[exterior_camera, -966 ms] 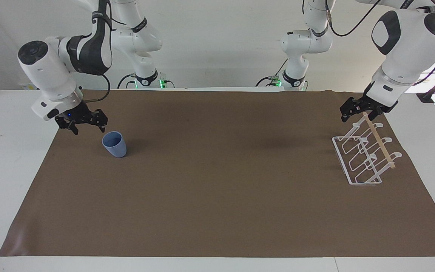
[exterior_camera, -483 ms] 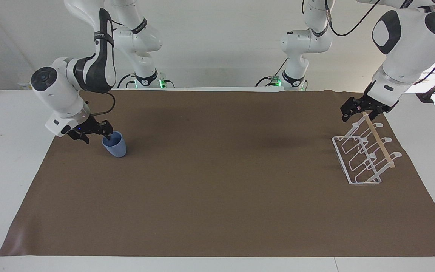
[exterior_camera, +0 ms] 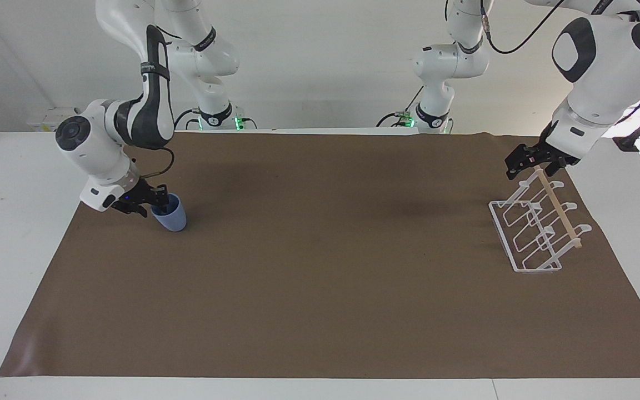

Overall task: Hang cup on cup holder
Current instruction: 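Lower the right gripper into the blue cup's rim and grasp it, then lift the cup with the right gripper while the left gripper approaches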

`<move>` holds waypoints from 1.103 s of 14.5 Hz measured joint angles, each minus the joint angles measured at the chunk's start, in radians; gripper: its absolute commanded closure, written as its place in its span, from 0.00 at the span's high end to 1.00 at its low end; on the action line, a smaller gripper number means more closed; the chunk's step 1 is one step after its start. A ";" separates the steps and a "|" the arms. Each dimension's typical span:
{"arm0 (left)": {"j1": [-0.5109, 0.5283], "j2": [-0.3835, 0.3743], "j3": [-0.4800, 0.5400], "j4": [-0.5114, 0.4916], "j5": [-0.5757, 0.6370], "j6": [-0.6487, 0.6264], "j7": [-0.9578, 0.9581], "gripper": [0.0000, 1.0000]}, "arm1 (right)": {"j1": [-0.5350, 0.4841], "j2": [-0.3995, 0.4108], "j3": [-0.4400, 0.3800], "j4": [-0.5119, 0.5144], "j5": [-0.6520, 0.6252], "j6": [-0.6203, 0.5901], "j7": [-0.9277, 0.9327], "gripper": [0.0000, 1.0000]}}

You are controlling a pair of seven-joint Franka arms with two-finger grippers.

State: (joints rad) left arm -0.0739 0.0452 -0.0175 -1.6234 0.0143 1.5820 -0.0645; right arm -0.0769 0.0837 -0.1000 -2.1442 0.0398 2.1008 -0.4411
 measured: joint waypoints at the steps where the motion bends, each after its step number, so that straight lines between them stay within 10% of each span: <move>1: 0.000 -0.004 -0.001 -0.009 0.000 -0.003 0.000 1.00 | -0.002 0.001 0.000 -0.002 0.000 0.001 -0.002 0.00; 7: -0.001 -0.030 -0.004 -0.051 0.000 -0.022 -0.069 1.00 | 0.002 0.000 0.007 0.060 0.035 -0.099 -0.019 0.00; 16: -0.058 -0.038 -0.011 -0.057 -0.039 -0.019 -0.483 1.00 | 0.155 -0.008 0.069 0.225 0.781 -0.330 0.097 0.02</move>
State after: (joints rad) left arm -0.1320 0.0074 -0.0287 -1.6804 -0.0245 1.5630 -0.5472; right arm 0.0785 0.0752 -0.0310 -1.9193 0.8206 1.7707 -0.3442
